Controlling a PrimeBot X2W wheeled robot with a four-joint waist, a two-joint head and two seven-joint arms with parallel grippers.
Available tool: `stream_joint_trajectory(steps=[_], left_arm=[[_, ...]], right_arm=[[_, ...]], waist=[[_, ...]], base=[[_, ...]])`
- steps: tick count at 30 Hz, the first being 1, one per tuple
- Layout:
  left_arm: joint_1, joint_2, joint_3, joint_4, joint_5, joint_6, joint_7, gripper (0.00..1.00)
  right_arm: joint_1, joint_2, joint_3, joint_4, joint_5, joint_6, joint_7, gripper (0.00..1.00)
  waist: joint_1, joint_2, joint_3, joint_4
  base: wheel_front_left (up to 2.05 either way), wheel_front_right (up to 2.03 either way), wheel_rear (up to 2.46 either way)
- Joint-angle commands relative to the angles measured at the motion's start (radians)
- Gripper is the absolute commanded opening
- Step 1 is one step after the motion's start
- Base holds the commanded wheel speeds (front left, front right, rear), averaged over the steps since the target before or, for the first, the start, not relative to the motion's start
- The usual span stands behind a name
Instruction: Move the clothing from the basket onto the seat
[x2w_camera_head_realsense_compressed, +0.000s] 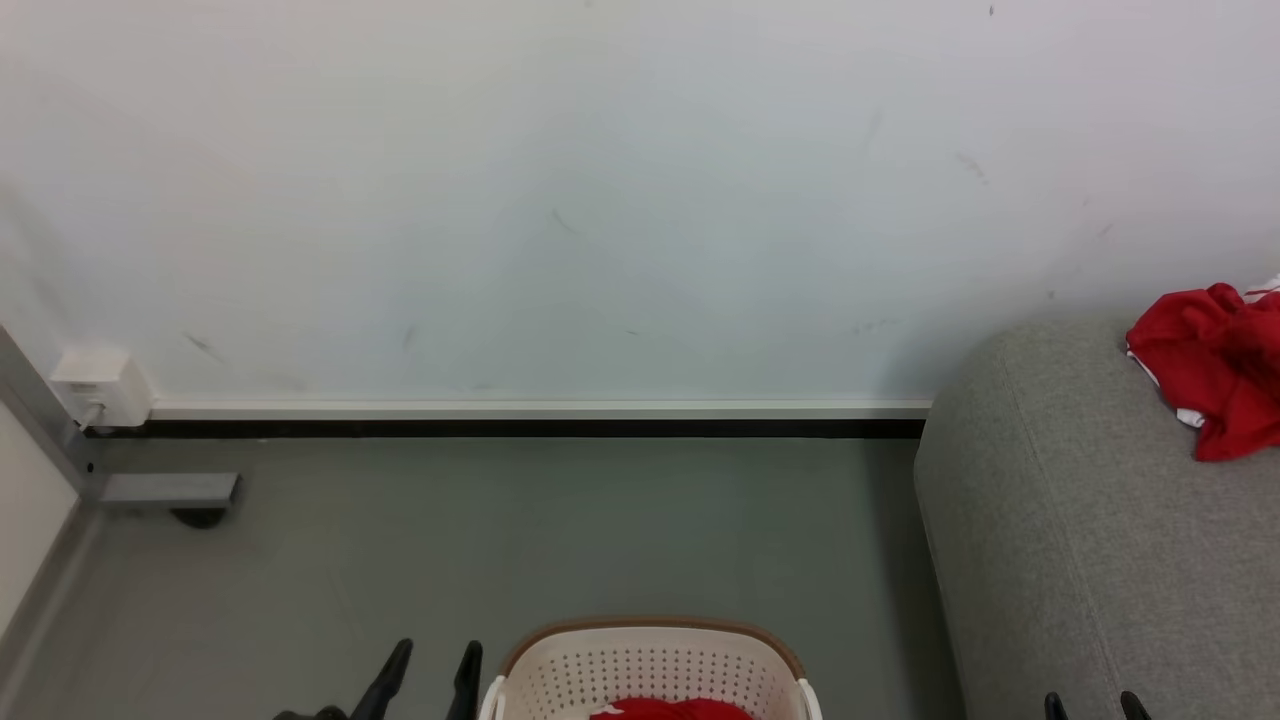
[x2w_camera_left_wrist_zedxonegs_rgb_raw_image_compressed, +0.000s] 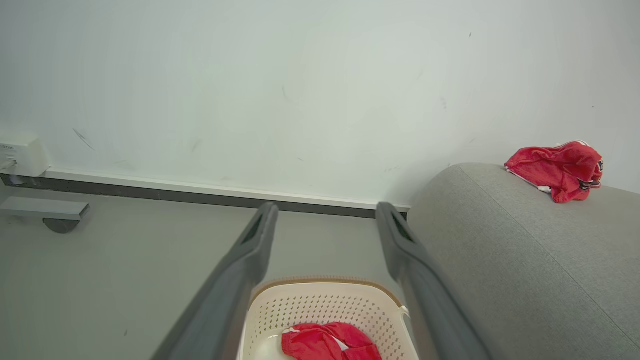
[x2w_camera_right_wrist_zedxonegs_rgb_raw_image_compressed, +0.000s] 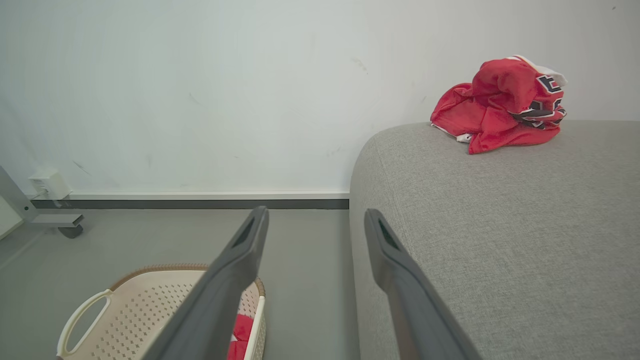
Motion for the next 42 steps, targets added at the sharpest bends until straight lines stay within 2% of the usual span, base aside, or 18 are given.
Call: stream_joint_trajectory(steps=[1,13,19,25,31,42], left_arm=[[-0.008,0.005,0.001,-0.003,-0.005,-0.003,0.000,1.00],[-0.047,0.001,-0.045,0.006,-0.011,-0.003,0.000,1.00],[-0.149,0.014,-0.114,0.038,-0.014,-0.001,0.000,1.00],[-0.327,0.036,-0.197,0.111,-0.004,-0.001,0.007,1.00],[-0.513,0.056,-0.242,0.234,0.025,0.002,0.084,1.00],[-0.751,0.031,-0.284,0.524,0.049,0.009,0.288,1.00]], right_arm=[[-0.014,0.001,0.000,-0.007,0.002,-0.002,0.001,1.00],[-0.053,0.001,0.015,-0.059,-0.019,-0.002,0.001,1.00],[-0.134,-0.005,0.027,-0.128,-0.026,-0.002,0.001,1.00],[-0.251,-0.004,0.037,-0.213,-0.018,-0.002,0.001,1.00],[-0.348,-0.001,0.039,-0.278,-0.009,-0.002,0.001,1.00],[-0.476,0.001,0.077,-0.336,0.017,-0.002,0.001,1.00]], waist=[[0.0000,0.0000,0.005,-0.005],[0.0000,0.0000,0.077,-0.093],[0.0000,0.0000,0.200,-0.155],[0.0000,0.0000,0.391,-0.200],[0.0000,0.0000,0.561,-0.223],[0.0000,0.0000,0.788,-0.257]], base=[[0.00,0.00,0.00],[0.00,0.00,0.00],[0.00,0.00,0.00],[0.00,0.00,0.00],[0.00,0.00,0.00],[0.00,0.00,0.00]])
